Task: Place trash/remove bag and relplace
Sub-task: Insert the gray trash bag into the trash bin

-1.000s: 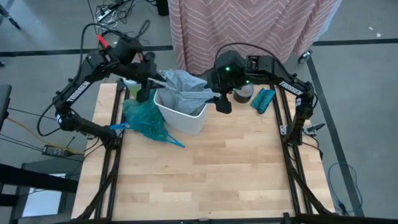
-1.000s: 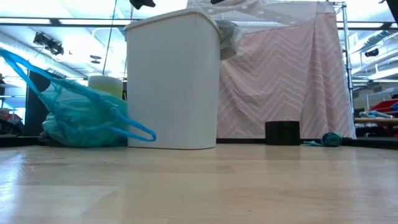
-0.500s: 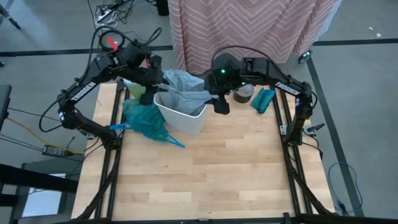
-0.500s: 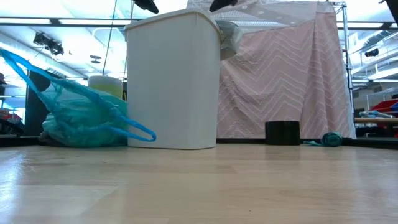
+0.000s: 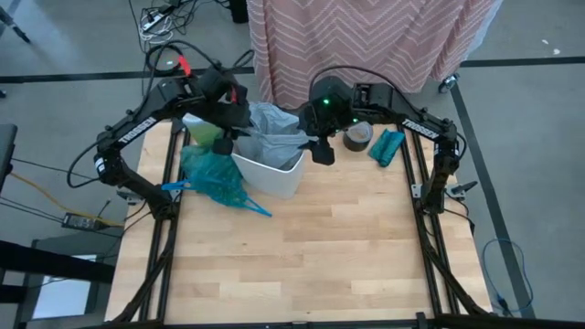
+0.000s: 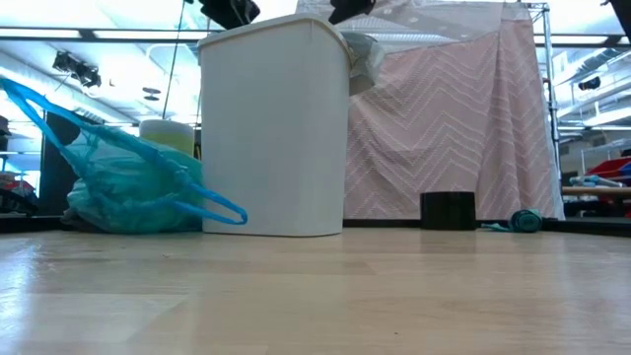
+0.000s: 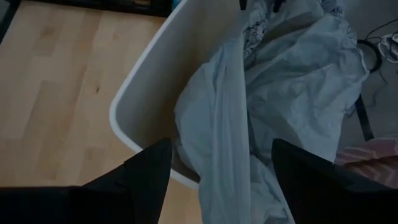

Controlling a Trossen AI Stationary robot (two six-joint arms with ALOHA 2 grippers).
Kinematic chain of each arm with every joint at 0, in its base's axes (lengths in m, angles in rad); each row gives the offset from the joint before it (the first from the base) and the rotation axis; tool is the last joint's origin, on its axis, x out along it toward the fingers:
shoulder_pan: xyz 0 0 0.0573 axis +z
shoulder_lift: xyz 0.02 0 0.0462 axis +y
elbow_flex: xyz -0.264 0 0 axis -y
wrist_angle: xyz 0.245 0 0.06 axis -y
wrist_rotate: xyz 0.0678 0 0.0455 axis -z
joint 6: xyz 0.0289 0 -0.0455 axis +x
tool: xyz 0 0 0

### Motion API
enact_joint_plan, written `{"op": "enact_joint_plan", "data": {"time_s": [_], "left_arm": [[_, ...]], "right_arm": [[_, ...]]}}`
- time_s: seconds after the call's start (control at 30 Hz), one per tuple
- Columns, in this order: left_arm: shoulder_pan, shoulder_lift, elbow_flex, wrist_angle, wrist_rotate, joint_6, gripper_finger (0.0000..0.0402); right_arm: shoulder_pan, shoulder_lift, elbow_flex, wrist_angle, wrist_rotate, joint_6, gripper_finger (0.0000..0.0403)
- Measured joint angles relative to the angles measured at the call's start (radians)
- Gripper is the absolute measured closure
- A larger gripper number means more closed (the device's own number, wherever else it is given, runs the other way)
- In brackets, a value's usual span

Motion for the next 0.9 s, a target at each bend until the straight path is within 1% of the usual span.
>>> {"op": "enact_joint_plan", "data": {"time_s": [0.13,0.47,0.6,0.77,0.9], "left_arm": [[-0.012,0.012,0.000,-0.001,-0.050,0.018,0.0263],[-0.012,0.015,0.000,-0.039,-0.084,0.019,0.0264],[-0.012,0.014,0.000,-0.038,-0.087,0.018,0.0265],[-0.012,0.014,0.000,-0.039,-0.101,0.015,0.0265],[-0.012,0.014,0.000,-0.041,-0.112,0.015,0.0265]], "right_arm": [[0.000,0.000,0.000,0.000,0.002,0.000,0.0141],[-0.004,0.000,0.000,-0.003,0.004,-0.006,0.0175],[-0.010,0.013,0.000,0.000,0.007,-0.004,0.0177],[-0.018,0.076,-0.006,-0.016,0.031,-0.010,0.0177],[-0.021,0.089,-0.004,-0.007,0.031,-0.013,0.0177]]}}
